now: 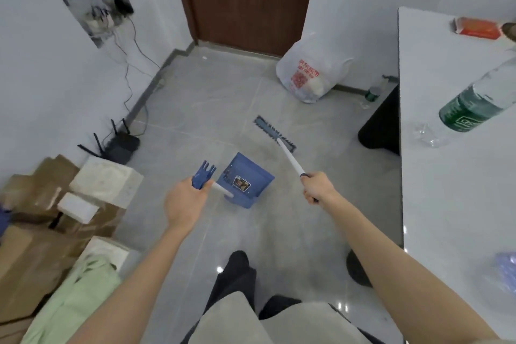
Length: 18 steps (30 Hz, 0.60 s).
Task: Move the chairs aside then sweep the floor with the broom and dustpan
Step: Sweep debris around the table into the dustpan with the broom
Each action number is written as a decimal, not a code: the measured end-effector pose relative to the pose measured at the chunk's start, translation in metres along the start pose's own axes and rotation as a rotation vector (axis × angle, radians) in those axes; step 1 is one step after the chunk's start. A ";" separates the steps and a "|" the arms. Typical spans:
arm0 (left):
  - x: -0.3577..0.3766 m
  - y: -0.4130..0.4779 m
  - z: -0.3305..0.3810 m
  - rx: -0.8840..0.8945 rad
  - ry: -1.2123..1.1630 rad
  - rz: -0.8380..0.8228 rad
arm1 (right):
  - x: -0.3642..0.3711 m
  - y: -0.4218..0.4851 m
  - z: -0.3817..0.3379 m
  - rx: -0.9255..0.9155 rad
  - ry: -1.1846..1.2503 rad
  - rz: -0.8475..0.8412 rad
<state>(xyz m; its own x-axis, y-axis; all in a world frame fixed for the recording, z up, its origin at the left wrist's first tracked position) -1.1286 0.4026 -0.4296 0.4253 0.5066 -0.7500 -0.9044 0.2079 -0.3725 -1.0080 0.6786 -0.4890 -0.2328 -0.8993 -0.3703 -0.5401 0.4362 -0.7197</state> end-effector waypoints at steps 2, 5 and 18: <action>-0.007 0.038 0.017 0.028 0.006 -0.035 | -0.006 0.020 -0.016 0.033 0.009 0.047; -0.013 0.090 0.037 0.054 0.004 -0.066 | -0.017 0.045 -0.034 0.082 -0.034 0.100; 0.012 0.299 0.128 0.071 0.136 -0.105 | -0.076 0.228 -0.149 0.162 -0.206 0.070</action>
<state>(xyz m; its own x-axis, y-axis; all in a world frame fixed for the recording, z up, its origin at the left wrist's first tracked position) -1.3982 0.5783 -0.4802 0.5136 0.3625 -0.7777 -0.8529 0.3150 -0.4164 -1.2340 0.8415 -0.5381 -0.0865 -0.8486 -0.5219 -0.3882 0.5112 -0.7668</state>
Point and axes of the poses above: each hand's wrist, its own y-axis towards the middle knuckle, its own x-axis out of the palm, z = x × y, the point moved 4 cm from there along y, towards the middle knuckle, and after that the axes turned 10 degrees about -z, right-handed, at the moved point
